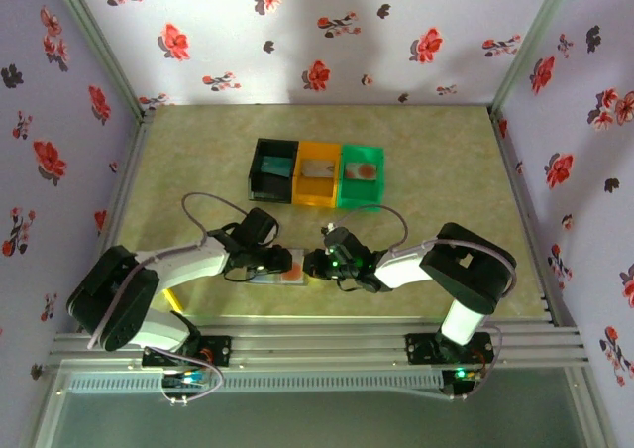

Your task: Take the credit cards out of the card holder

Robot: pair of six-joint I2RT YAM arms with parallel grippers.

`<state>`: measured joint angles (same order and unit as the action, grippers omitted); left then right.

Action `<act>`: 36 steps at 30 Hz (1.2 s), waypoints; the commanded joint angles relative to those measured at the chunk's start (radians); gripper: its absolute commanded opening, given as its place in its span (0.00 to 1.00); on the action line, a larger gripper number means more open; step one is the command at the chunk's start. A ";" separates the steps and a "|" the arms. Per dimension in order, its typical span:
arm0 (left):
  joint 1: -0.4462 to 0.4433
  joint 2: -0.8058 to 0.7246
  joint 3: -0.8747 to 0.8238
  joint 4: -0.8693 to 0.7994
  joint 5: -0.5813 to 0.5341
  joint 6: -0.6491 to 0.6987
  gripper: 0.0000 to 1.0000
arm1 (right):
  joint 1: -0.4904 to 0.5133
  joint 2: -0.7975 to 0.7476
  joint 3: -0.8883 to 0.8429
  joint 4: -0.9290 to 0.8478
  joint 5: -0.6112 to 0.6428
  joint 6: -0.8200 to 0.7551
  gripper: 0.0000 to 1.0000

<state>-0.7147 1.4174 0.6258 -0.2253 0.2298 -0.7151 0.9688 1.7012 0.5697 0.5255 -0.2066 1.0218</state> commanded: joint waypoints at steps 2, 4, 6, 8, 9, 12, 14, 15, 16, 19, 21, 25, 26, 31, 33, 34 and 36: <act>0.007 0.024 0.022 -0.003 0.024 0.047 0.35 | 0.014 0.026 0.004 -0.044 -0.001 -0.016 0.12; 0.008 0.028 0.022 -0.002 0.029 0.055 0.35 | 0.014 0.026 0.002 -0.041 -0.002 -0.016 0.12; 0.008 0.026 0.016 0.011 0.045 0.055 0.35 | 0.013 0.028 0.003 -0.039 -0.003 -0.017 0.12; 0.006 0.022 0.014 0.023 0.058 0.058 0.35 | 0.014 0.028 0.004 -0.039 -0.004 -0.017 0.12; 0.006 0.019 0.010 0.031 0.065 0.056 0.35 | 0.015 0.030 0.004 -0.039 -0.004 -0.017 0.12; 0.009 0.003 0.003 0.052 0.088 0.052 0.35 | 0.015 0.031 0.005 -0.038 -0.005 -0.018 0.12; 0.010 -0.010 -0.004 0.072 0.107 0.043 0.35 | 0.015 0.033 0.006 -0.036 -0.005 -0.017 0.12; 0.010 -0.019 -0.009 0.084 0.116 0.039 0.35 | 0.015 0.032 0.006 -0.036 -0.006 -0.017 0.12; 0.012 -0.026 -0.015 0.097 0.126 0.032 0.35 | 0.015 0.032 0.006 -0.036 -0.006 -0.017 0.12; 0.020 -0.047 -0.035 0.138 0.158 0.013 0.34 | 0.016 0.032 0.006 -0.035 -0.006 -0.017 0.12; 0.025 -0.063 -0.046 0.155 0.171 0.003 0.30 | 0.017 0.032 0.006 -0.035 -0.006 -0.017 0.12; 0.033 -0.099 -0.061 0.178 0.184 -0.016 0.25 | 0.016 0.032 0.005 -0.035 -0.006 -0.017 0.12; 0.035 -0.108 -0.061 0.179 0.185 -0.021 0.22 | 0.017 0.033 0.006 -0.035 -0.007 -0.017 0.12; 0.041 -0.123 -0.080 0.213 0.196 -0.050 0.19 | 0.020 0.034 0.006 -0.033 -0.007 -0.016 0.12; 0.043 -0.123 -0.088 0.233 0.204 -0.063 0.17 | 0.020 0.034 0.006 -0.033 -0.007 -0.015 0.12; 0.042 -0.123 -0.092 0.240 0.203 -0.067 0.17 | 0.020 0.034 0.006 -0.031 -0.006 -0.015 0.12; 0.043 -0.126 -0.096 0.249 0.203 -0.075 0.16 | 0.020 0.034 0.006 -0.032 -0.005 -0.015 0.12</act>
<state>-0.6674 1.3148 0.5362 -0.0761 0.3588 -0.7624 0.9688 1.7020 0.5697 0.5259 -0.2066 1.0218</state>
